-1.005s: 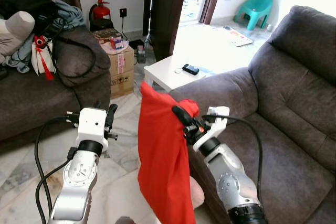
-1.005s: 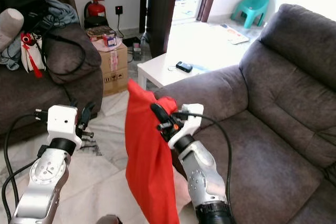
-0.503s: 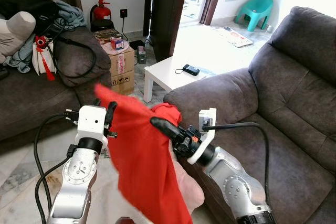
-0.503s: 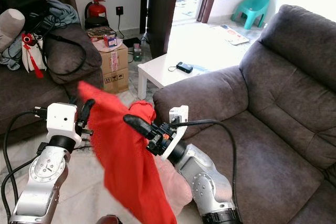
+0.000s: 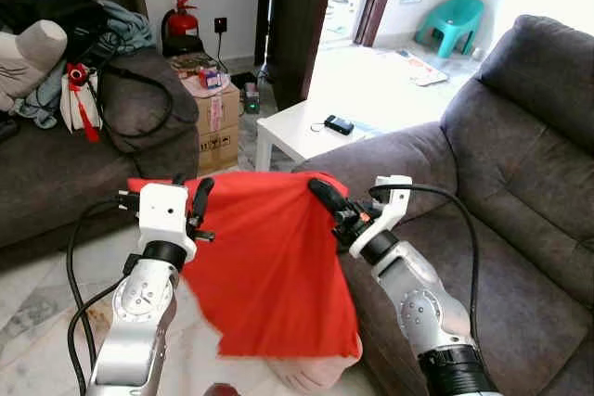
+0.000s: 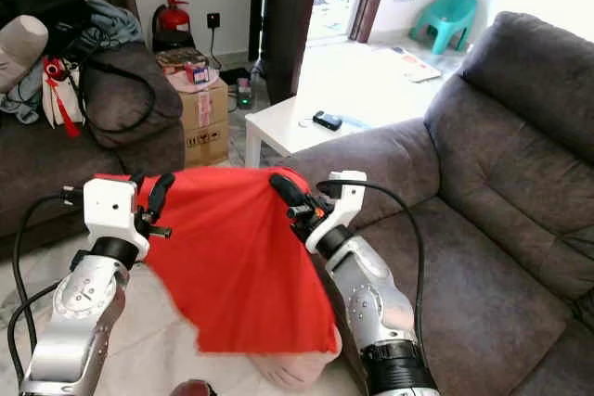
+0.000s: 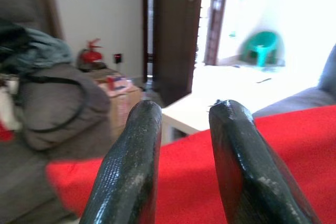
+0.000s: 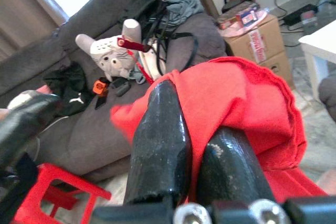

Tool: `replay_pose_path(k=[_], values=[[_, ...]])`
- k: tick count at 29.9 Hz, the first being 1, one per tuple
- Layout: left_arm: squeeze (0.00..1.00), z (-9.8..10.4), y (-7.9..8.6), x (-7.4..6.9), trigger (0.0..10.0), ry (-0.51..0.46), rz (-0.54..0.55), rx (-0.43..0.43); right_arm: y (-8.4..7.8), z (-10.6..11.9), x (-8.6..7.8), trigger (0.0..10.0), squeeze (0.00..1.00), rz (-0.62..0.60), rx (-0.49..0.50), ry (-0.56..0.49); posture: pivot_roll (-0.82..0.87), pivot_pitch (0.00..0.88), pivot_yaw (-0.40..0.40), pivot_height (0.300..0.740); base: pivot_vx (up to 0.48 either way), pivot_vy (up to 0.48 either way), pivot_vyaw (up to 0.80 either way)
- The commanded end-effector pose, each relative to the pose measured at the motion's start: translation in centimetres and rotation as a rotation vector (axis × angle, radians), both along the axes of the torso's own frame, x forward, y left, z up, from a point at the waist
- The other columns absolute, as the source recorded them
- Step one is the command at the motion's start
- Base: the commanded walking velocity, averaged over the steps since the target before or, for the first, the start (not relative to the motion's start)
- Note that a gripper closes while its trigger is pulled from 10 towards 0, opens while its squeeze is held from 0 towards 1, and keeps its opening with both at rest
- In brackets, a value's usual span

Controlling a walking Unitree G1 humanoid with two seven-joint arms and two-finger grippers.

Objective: Move the pillow to the sofa from floor

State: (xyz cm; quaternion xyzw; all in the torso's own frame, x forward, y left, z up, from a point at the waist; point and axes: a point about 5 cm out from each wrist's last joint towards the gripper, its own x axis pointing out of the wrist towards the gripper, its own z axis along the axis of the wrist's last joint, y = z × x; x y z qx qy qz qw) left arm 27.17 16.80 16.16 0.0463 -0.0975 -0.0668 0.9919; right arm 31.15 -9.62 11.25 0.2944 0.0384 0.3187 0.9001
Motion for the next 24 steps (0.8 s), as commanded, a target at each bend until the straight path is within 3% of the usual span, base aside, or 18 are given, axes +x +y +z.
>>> replay_pose_path(k=[1,9,10,13,17,24], values=[[0.00,0.2,-0.2,-0.6,10.0,0.032,-0.068,-0.016,-0.8,3.1,1.0,10.0,0.00,-0.028,0.039,-0.157,0.28,0.000,-0.156,0.740,0.000,0.000,0.00],[0.00,-0.1,0.3,-1.9,10.0,0.119,-0.170,-0.109,-0.6,2.6,0.3,10.0,0.00,0.098,0.034,-0.175,0.28,0.000,-0.155,0.740,0.000,0.000,0.00],[0.00,-0.2,1.0,-2.1,10.0,0.133,-0.156,-0.136,-0.7,2.5,0.0,10.0,0.00,0.144,0.019,-0.187,0.28,0.000,-0.154,0.740,0.000,0.000,0.00],[0.00,0.0,1.6,-2.0,10.0,0.129,-0.124,-0.163,-0.9,2.1,-0.4,10.0,0.00,0.191,0.004,-0.193,0.28,0.000,-0.156,0.740,0.000,0.000,0.00],[0.00,0.4,1.2,-1.8,10.0,0.126,-0.143,-0.190,-0.9,1.9,-0.5,10.0,0.00,0.224,0.006,-0.190,0.28,0.000,-0.155,0.740,0.000,0.000,0.00],[0.00,0.8,0.9,-1.6,10.0,0.130,-0.159,-0.224,0.4,2.9,-1.7,10.0,0.00,0.369,0.058,-0.252,0.28,0.000,-0.154,0.740,0.000,0.000,0.00]])
